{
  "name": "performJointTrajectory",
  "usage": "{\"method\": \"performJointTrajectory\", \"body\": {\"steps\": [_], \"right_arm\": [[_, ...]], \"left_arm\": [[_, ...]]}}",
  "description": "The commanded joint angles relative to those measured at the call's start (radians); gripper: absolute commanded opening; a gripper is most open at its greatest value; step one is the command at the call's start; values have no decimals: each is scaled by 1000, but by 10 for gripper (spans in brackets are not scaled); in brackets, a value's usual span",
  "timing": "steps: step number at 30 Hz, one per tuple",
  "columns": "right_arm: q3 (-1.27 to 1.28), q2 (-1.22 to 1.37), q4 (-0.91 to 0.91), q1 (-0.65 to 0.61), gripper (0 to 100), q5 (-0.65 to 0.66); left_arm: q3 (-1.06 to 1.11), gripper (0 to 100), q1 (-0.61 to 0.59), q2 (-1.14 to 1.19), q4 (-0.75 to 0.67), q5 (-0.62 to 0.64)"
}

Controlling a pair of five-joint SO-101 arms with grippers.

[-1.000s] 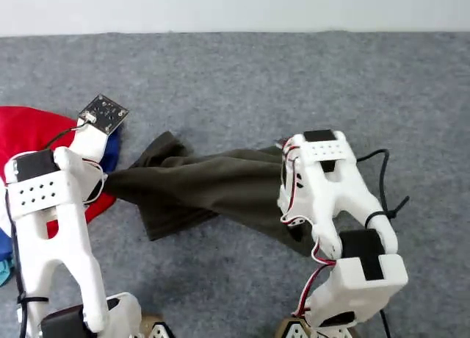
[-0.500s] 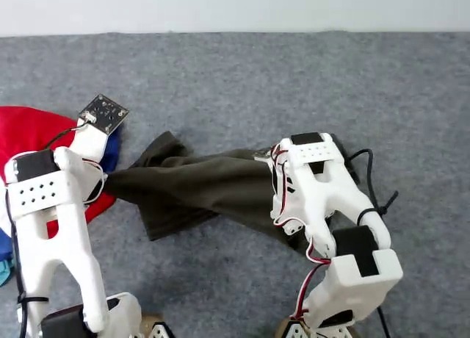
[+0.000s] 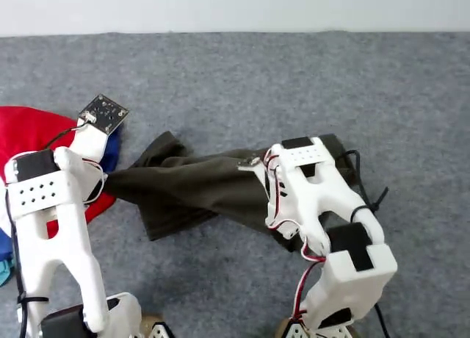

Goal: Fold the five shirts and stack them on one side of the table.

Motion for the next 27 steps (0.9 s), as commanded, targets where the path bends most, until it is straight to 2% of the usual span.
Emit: {"method": "performJointTrajectory", "body": {"steps": [1, 6, 12, 18, 27], "right_arm": [[5, 44, -22, -5, 252, 20], [5, 122, -97, 15, 235, 23], [0, 179, -130, 8, 58, 20], [0, 170, -128, 16, 11, 17], [-2, 7, -88, 16, 10, 17]], "left_arm": [[-45, 15, -3, -21, -26, -3], [-45, 15, -6, -21, -26, -3], [-45, 15, -8, -21, -26, -3], [-39, 15, -8, -21, -54, -3], [-39, 15, -5, -21, -54, -3]]}}
